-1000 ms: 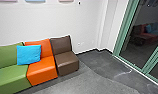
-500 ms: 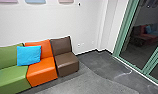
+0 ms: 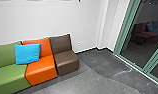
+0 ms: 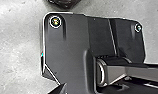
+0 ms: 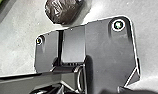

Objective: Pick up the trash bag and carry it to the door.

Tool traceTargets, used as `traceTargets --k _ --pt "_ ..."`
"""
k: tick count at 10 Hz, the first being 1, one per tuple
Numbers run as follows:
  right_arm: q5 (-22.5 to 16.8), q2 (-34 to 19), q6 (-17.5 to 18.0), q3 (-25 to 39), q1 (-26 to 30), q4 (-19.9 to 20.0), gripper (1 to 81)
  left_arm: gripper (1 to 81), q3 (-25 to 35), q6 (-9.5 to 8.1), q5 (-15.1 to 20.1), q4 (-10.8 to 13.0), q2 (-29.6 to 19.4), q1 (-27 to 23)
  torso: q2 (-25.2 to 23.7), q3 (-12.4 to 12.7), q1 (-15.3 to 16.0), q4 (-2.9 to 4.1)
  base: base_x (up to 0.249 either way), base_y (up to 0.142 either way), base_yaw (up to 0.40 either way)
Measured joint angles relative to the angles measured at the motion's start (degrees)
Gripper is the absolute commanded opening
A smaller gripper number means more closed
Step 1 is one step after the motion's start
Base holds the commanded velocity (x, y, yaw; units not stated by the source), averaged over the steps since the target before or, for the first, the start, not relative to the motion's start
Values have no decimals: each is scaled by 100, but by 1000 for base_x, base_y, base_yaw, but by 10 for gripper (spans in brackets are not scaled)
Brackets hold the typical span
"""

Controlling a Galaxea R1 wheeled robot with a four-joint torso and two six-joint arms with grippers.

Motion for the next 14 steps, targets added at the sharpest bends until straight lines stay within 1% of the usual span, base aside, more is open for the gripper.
traceTargets --k 1,3,5,7,9,10,12,13,14 --pt "-5 -201 4 193 224 44 811 811 24 -9 -9 -63 1 -24 -214 -94 135 0 0 0 0" --pt "-13 -227 23 386 585 107 811 811 59 -16 13 -193 20 -145 -649 -273 411 0 0 0 0" --pt "-99 -218 41 413 813 133 811 811 59 -16 49 -339 20 -344 -1082 -409 686 0 0 0 0" --pt "-316 -223 43 363 1217 216 811 811 59 -16 190 -551 15 -595 -1514 -457 961 0 0 0 0" --pt "-536 -196 45 260 1599 311 811 811 61 -16 443 -711 -33 -896 -1945 -464 1235 0 0 0 0" --pt "-670 -196 48 215 1680 379 811 811 66 -16 536 -766 -112 -1011 -2162 -466 1372 0 0 0 0" --pt "-770 -201 48 160 1685 434 811 811 204 -16 618 -879 -300 -1052 -2594 -474 1646 0 0 0 0" --pt "-767 -199 48 160 1685 456 811 811 240 -16 644 -929 -311 -1080 -2804 -523 1772 0 0 0 0" --pt "-775 -201 45 162 1685 479 811 811 227 -18 663 -1008 -278 -1159 -3007 -641 1897 0 0 0 0"
